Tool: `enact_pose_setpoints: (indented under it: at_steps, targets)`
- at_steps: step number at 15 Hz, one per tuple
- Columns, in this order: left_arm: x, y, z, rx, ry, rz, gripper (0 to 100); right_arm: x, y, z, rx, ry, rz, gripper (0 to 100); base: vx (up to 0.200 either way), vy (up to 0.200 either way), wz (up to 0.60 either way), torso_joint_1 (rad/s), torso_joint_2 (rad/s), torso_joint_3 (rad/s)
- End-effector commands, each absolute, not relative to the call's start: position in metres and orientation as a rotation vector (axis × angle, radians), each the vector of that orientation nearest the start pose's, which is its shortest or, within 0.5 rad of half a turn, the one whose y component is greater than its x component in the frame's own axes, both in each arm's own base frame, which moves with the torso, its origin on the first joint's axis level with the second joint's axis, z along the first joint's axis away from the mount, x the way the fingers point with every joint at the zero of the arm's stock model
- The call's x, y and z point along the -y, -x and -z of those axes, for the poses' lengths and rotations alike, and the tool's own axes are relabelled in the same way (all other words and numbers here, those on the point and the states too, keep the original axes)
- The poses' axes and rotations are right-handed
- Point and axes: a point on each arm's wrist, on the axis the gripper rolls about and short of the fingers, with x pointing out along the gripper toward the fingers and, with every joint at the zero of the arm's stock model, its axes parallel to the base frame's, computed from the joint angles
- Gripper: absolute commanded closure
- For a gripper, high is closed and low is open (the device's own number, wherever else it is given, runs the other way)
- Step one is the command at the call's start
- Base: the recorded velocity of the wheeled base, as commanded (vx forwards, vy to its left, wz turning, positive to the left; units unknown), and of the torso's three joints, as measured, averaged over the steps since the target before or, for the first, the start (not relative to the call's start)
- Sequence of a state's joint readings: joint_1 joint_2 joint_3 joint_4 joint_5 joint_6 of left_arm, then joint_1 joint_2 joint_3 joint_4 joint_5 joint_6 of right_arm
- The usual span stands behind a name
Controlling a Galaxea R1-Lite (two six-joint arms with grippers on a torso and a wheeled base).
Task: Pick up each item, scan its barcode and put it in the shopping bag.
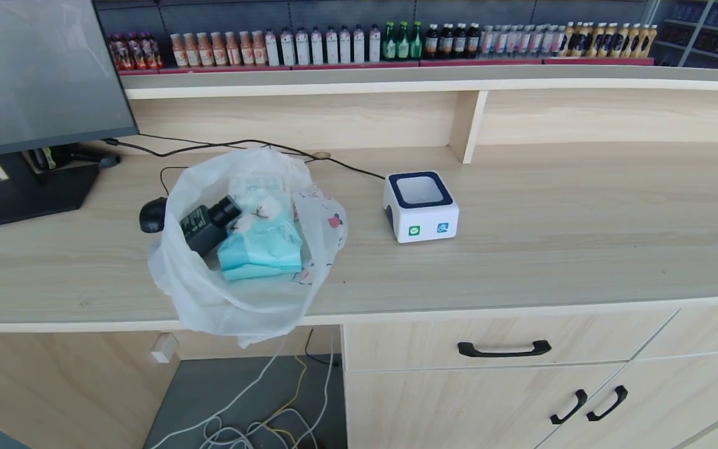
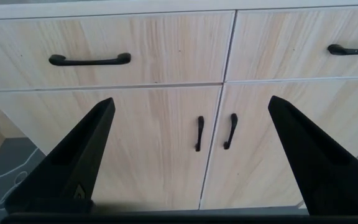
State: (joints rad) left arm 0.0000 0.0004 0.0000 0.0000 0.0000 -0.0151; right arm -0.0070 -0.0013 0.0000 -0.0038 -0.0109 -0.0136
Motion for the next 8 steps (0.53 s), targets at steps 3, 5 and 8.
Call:
enact_pose_setpoints:
  at_steps: [3, 5, 8]
  targets:
    - [0.0000, 0.0228, -0.0755, 0.000, 0.014, 0.000, 0, 0.0001, 0.0228, -0.0760, 0.005, 0.011, 0.018, 0, 0.000, -0.200, 0.00, 0.001, 0.00, 0.001]
    - [0.0000, 0.0228, -0.0755, 0.000, 0.015, 0.000, 0, 0.0001, 0.0228, -0.0760, 0.005, 0.011, 0.018, 0, 0.000, 0.000, 0.00, 0.000, 0.00, 0.000]
    - [0.0000, 0.0228, -0.0755, 0.000, 0.015, 0.000, 0, 0.0001, 0.0228, -0.0760, 0.004, 0.012, 0.018, 0, 0.000, 0.000, 0.00, 0.000, 0.00, 0.000]
